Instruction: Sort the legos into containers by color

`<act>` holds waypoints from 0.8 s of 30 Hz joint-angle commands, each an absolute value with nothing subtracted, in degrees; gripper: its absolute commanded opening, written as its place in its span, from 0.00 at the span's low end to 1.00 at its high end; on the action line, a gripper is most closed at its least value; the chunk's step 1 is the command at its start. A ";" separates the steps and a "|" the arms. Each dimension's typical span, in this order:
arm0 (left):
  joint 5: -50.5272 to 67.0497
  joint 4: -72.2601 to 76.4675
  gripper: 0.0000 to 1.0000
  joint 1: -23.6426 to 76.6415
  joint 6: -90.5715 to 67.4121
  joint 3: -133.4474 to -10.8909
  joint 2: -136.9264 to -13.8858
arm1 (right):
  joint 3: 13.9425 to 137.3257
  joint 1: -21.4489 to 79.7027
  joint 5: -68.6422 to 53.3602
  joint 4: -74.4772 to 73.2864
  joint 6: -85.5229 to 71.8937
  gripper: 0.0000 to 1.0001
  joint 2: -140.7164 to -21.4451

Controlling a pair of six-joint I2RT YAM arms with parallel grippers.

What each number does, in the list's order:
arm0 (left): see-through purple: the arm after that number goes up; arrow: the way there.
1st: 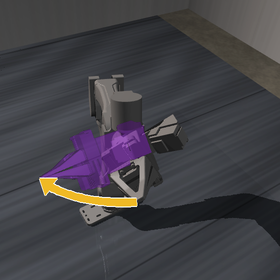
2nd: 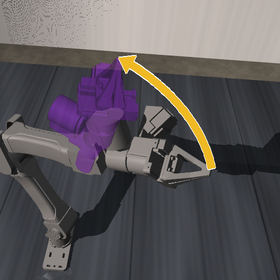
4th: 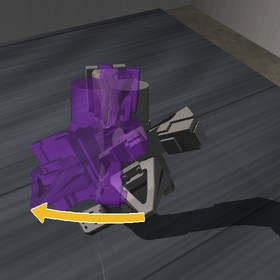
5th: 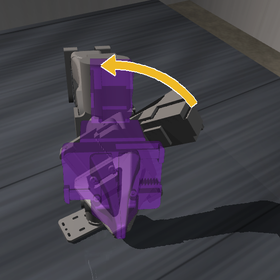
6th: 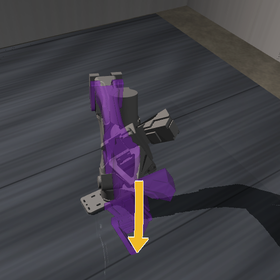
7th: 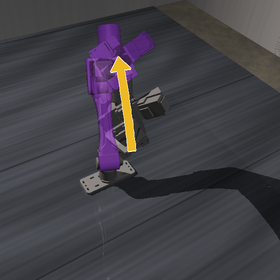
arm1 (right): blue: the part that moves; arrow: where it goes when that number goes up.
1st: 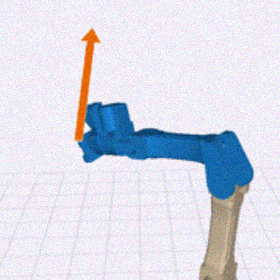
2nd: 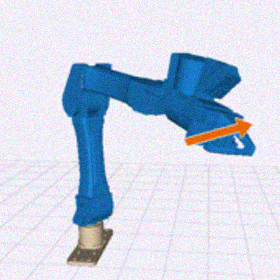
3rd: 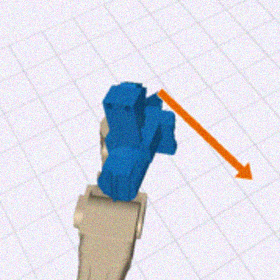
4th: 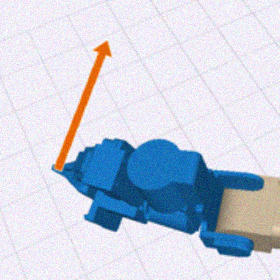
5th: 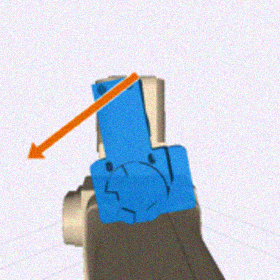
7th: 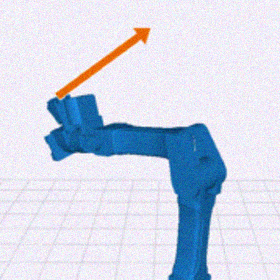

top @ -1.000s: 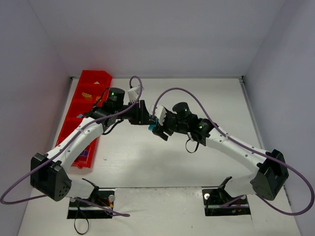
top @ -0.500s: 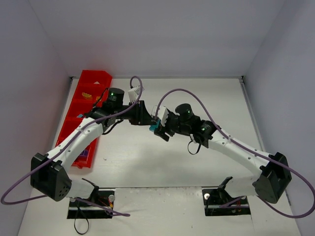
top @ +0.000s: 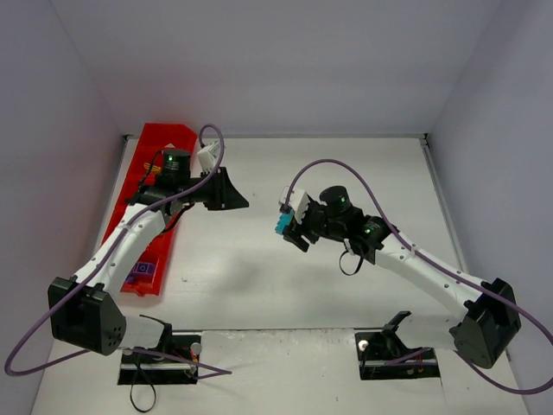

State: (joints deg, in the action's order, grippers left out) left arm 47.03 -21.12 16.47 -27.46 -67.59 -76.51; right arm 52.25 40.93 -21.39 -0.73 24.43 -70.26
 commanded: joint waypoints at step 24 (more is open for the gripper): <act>57.48 -9.58 0.75 24.52 -32.08 -68.55 -81.56 | 57.48 40.69 -26.37 2.72 24.17 0.15 -70.22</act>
State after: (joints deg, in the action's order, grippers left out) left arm 54.19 -14.92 23.86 -31.55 -67.59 -82.06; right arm 54.50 40.91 -24.53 -0.62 24.25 -70.63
